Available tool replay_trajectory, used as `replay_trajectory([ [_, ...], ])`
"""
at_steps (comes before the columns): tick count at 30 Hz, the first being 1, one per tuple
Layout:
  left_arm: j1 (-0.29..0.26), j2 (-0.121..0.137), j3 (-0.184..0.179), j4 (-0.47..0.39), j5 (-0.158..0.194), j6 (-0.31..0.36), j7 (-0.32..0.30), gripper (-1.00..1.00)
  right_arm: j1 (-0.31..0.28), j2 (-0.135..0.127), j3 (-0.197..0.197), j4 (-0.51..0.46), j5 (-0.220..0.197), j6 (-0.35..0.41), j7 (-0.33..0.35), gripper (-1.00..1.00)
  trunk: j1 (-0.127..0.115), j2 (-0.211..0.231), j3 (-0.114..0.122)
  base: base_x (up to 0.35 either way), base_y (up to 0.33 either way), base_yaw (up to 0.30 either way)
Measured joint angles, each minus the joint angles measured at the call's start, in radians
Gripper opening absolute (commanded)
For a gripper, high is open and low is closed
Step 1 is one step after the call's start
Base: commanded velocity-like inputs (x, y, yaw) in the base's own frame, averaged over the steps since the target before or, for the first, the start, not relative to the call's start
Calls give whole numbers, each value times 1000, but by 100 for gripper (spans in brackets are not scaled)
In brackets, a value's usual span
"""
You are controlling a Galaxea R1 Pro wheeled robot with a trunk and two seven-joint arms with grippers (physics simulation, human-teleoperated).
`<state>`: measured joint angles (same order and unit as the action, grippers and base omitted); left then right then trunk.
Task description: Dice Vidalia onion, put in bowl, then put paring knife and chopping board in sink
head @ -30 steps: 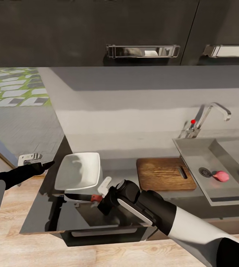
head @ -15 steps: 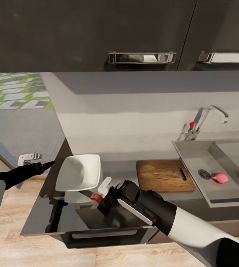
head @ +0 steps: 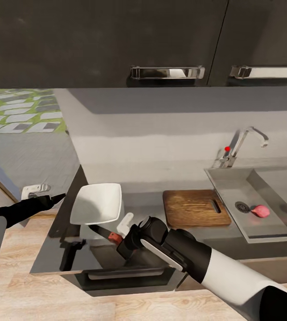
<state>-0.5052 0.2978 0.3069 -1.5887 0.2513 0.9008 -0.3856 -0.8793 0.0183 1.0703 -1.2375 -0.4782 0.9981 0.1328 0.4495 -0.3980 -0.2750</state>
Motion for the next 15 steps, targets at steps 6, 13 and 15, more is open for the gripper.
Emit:
replay_trajectory([
  [6, 0, 0, 0, 0, 0, 0, 0, 100, 0, 0, 0, 0, 0, 0, 0, -100, 0, 0, 0, -5, 0, 0],
  [13, 0, 1, 0, 0, 1, 0, 0, 100, 0, 0, 0, 0, 0, 0, 0, -100, 0, 0, 0, -69, 0, 0],
  [15, 0, 1, 0, 0, 0, 0, 0, 100, 0, 0, 0, 0, 0, 0, 0, -100, 0, 0, 0, -282, 0, 0],
])
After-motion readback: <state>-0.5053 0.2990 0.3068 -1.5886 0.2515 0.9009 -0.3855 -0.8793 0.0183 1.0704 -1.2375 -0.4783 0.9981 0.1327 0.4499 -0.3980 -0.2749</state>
